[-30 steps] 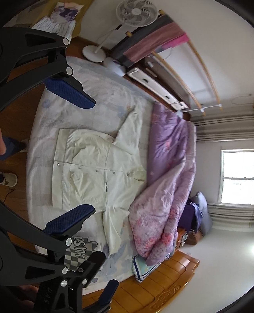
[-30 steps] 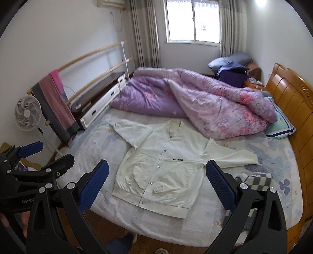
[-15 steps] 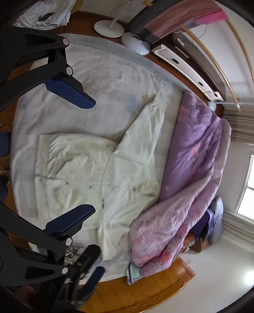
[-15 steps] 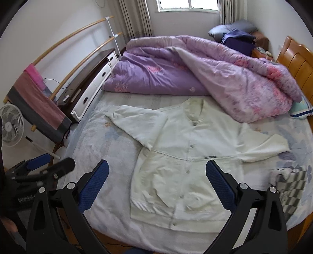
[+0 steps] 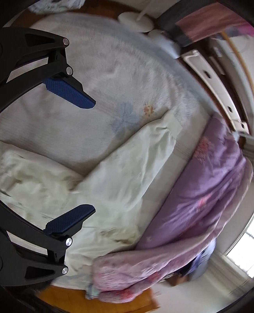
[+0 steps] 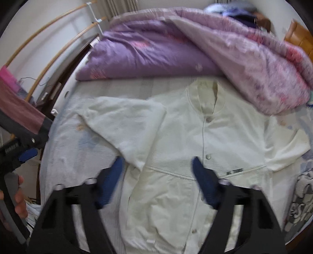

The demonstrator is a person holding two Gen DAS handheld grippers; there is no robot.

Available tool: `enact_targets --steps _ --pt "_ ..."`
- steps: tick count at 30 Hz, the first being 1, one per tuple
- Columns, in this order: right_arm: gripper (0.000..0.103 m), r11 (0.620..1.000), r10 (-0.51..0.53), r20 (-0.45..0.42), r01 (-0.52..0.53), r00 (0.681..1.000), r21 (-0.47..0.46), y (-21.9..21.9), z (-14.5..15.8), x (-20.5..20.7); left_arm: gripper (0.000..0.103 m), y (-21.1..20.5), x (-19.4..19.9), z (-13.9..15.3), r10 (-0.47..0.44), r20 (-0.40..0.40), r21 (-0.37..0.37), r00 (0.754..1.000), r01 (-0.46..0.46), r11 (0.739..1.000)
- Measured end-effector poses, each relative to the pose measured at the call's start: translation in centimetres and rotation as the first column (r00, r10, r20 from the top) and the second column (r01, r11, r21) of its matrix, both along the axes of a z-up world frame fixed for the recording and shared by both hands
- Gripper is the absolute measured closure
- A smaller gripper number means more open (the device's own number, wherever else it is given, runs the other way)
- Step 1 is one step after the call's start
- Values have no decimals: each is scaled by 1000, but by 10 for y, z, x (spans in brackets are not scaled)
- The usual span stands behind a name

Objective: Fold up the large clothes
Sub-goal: 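Move both tools toward the white jacket lying flat on the bed, then grasp the jacket sleeve cuff with the left gripper and lift it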

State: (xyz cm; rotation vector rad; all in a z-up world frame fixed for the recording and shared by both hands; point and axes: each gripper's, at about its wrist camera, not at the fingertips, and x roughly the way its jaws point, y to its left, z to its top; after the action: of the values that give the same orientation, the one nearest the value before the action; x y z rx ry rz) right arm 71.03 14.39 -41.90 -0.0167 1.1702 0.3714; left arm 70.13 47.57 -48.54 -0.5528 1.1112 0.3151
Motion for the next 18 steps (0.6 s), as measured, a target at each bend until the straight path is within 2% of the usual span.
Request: enact_targets --steps 2,5,9,12,14,18 --pt "61 1000 -8 -46 8 999 0 1 -32 16 5 26 23 -39 51 -16 -9 999 -52 999" --pt "68 999 -5 -86 9 996 40 -6 -70 31 5 53 44 -82 113 -44 -22 993 -114 993" --pt "68 998 -20 -90 25 996 61 -12 -105 43 5 86 67 -130 174 -59 4 983 -174 985" --pt "68 996 -49 -92 55 995 66 -19 -131 54 5 102 77 -154 213 -67 9 975 -213 977" --pt "67 995 -65 -97 72 993 73 -22 -143 58 6 109 89 -172 220 -90 17 971 -220 975" --pt "67 990 -82 -122 95 989 105 -33 -165 62 6 114 112 -198 204 -82 42 976 -201 979"
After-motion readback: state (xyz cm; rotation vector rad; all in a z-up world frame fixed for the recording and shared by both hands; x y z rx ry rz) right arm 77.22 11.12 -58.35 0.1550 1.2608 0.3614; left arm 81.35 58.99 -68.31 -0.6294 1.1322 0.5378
